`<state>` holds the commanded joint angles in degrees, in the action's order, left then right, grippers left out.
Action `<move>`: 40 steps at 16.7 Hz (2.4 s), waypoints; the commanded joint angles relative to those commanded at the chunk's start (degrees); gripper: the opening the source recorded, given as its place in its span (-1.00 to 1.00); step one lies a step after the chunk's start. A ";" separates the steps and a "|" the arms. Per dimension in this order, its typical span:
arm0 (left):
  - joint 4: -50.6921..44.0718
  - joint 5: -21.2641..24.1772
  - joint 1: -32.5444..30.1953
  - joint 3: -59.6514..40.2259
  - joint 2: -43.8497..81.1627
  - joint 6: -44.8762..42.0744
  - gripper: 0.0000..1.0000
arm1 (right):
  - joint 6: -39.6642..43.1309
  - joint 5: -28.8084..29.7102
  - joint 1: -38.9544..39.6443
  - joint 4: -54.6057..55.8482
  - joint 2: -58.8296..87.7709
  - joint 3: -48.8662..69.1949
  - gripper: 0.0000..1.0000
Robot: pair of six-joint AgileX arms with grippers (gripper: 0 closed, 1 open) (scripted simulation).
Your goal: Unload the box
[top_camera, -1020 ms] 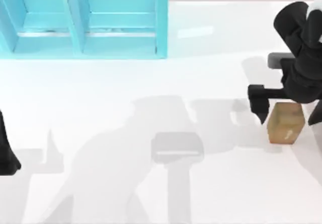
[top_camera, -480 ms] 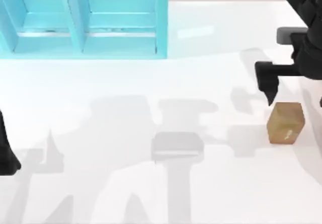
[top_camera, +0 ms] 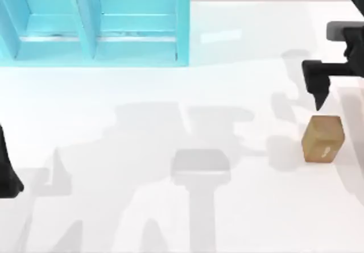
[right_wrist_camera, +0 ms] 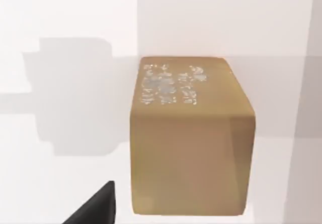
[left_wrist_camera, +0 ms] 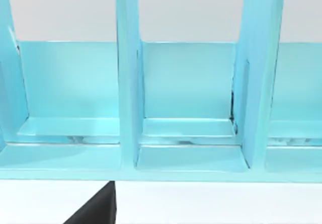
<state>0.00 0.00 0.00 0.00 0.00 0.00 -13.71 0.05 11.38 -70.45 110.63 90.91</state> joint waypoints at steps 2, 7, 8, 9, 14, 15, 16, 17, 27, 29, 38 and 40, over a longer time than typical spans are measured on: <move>0.00 0.00 0.00 0.00 0.00 0.00 1.00 | 5.42 -0.04 -5.40 -1.86 1.10 3.07 1.00; 0.00 0.00 0.00 0.00 0.00 0.00 1.00 | 24.52 -0.11 -24.21 -7.18 4.39 11.38 1.00; 0.00 0.00 0.00 0.00 0.00 0.00 1.00 | 28.28 -0.12 -27.95 -8.22 5.04 12.93 1.00; 0.00 0.00 0.00 0.00 0.00 0.00 1.00 | 31.44 -0.14 -31.11 -9.14 5.57 14.34 1.00; 0.00 0.00 0.00 0.00 0.00 0.00 1.00 | 38.41 -0.19 -38.02 -11.01 6.18 17.26 1.00; 0.00 0.00 0.00 0.00 0.00 0.00 1.00 | 38.41 -0.19 -38.02 -11.01 6.18 17.26 1.00; 0.00 0.00 0.00 0.00 0.00 0.00 1.00 | 38.41 -0.19 -38.02 -11.01 6.18 17.26 1.00; 0.00 0.00 0.00 0.00 0.00 0.00 1.00 | 38.33 -0.14 -37.83 -10.87 5.98 17.10 1.00; 0.00 0.00 0.00 0.00 0.00 0.00 1.00 | 38.17 -0.18 -37.80 3.21 7.15 3.96 1.00; 0.00 0.00 0.00 0.00 0.00 0.00 1.00 | 38.14 -0.17 -37.78 7.20 7.80 0.59 1.00; 0.00 0.00 0.00 0.00 0.00 0.00 1.00 | 38.14 -0.17 -37.78 10.72 8.51 -2.15 0.70; 0.00 0.00 0.00 0.00 0.00 0.00 1.00 | 38.14 -0.17 -37.78 10.72 8.51 -2.15 0.40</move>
<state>0.00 0.00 0.00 0.00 0.00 0.00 24.42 -0.13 -26.41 -59.73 119.14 88.76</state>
